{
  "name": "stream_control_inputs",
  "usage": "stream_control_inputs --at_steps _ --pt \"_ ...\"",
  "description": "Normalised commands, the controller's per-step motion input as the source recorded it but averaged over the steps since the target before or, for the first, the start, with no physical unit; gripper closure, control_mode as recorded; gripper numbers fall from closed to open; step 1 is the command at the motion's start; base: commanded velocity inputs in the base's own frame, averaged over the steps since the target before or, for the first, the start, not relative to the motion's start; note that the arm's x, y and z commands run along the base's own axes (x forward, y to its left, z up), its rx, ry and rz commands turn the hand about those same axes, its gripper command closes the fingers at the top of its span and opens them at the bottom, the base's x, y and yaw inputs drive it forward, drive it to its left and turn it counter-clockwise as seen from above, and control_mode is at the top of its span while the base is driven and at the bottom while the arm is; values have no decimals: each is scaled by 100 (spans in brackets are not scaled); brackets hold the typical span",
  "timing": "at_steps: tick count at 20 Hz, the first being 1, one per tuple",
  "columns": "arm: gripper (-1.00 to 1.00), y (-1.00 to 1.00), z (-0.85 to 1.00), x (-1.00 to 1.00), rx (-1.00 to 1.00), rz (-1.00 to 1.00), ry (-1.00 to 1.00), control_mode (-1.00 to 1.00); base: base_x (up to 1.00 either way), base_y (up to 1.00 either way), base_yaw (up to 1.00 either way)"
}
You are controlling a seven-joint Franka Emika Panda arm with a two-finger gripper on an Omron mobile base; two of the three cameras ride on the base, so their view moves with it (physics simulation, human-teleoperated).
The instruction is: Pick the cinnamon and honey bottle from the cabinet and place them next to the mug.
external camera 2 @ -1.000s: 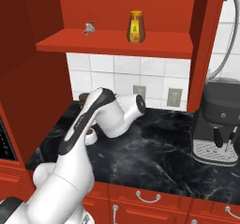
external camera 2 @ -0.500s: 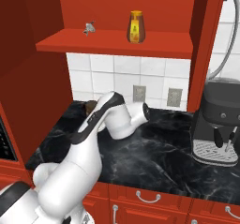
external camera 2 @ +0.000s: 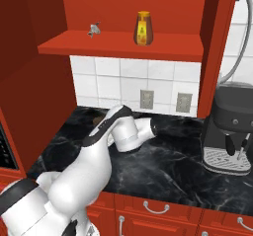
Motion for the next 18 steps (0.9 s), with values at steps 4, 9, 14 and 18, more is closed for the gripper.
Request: stream_control_inputs --at_steps 4,9,14,18 --pt "100 -1 -48 16 0 0 7 -100 0 0 0" --pt "100 0 -36 16 0 0 3 -100 0 0 0" --pt "100 -12 -2 26 0 0 0 -100 0 0 0" --pt "100 -22 0 27 0 0 0 -100 0 0 0"
